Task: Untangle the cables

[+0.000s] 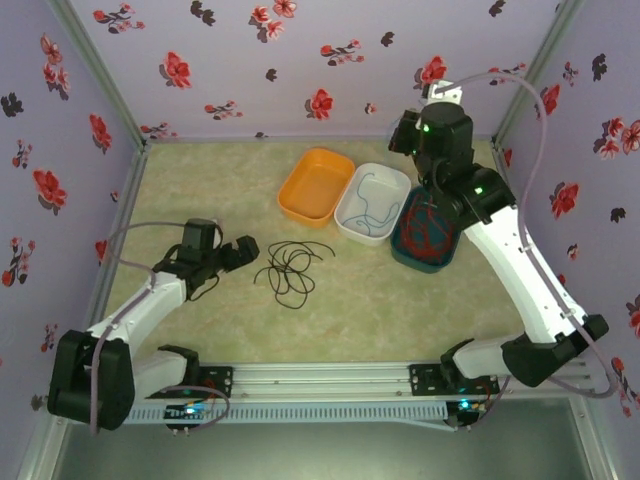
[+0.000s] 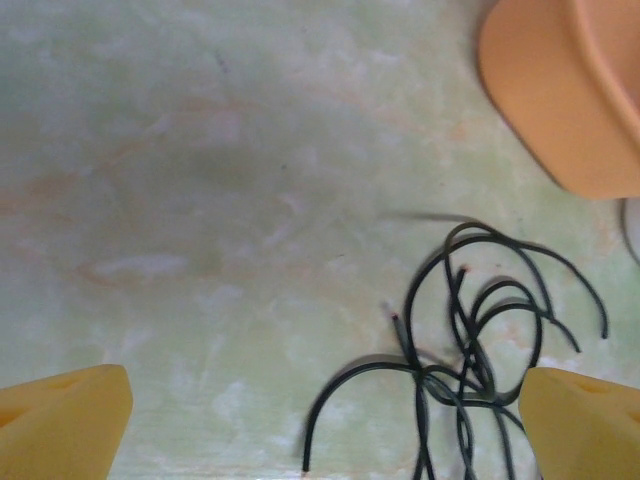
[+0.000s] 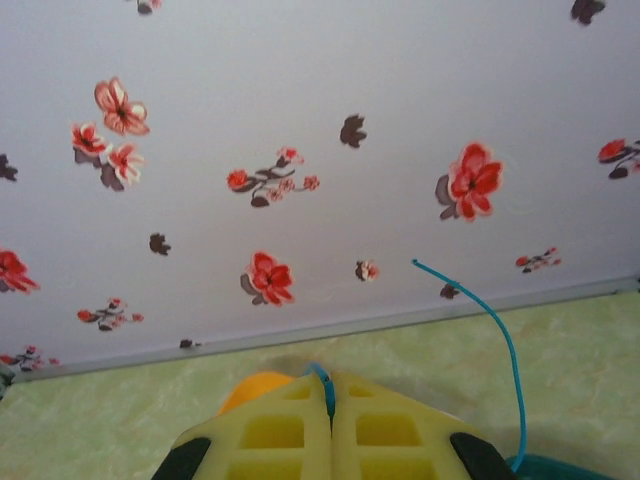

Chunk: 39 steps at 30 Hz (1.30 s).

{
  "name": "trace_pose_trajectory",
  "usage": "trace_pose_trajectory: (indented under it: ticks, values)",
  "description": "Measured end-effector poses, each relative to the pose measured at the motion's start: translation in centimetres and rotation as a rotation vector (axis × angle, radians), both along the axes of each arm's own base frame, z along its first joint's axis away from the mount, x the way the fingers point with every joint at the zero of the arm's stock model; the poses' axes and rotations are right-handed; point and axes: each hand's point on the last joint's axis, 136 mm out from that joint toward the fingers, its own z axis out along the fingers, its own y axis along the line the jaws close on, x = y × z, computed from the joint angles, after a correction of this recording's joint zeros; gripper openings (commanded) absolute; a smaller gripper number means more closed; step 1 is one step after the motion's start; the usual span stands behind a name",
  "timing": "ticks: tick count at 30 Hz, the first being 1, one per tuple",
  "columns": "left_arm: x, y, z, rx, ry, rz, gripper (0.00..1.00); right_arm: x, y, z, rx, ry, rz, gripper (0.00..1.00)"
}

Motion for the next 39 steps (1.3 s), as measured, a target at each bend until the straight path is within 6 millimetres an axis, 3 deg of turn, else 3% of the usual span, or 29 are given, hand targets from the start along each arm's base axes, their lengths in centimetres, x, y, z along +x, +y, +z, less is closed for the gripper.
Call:
trace_pose_trajectory:
  ticks: [5,9,24,39]
  values:
    - [-0.2,0.4,-0.5,0.013,0.015,0.012,1.0,-0.2,-1.0,1.8,-0.007,-0.028,-0.017,0.0]
    - [-0.2,0.4,-0.6,0.013,0.015,0.013,1.0,0.2,-1.0,1.6,-0.02,-0.018,-0.022,0.0]
    - [-0.3,0.5,0.7,0.01,-0.024,0.006,1.0,2.7,0.2,-2.0,-0.057,0.073,0.003,0.0]
    - [-0.8,0.8,0.6,0.016,-0.009,0.008,1.0,4.7,0.5,-8.9,-0.098,0.215,0.003,0.0]
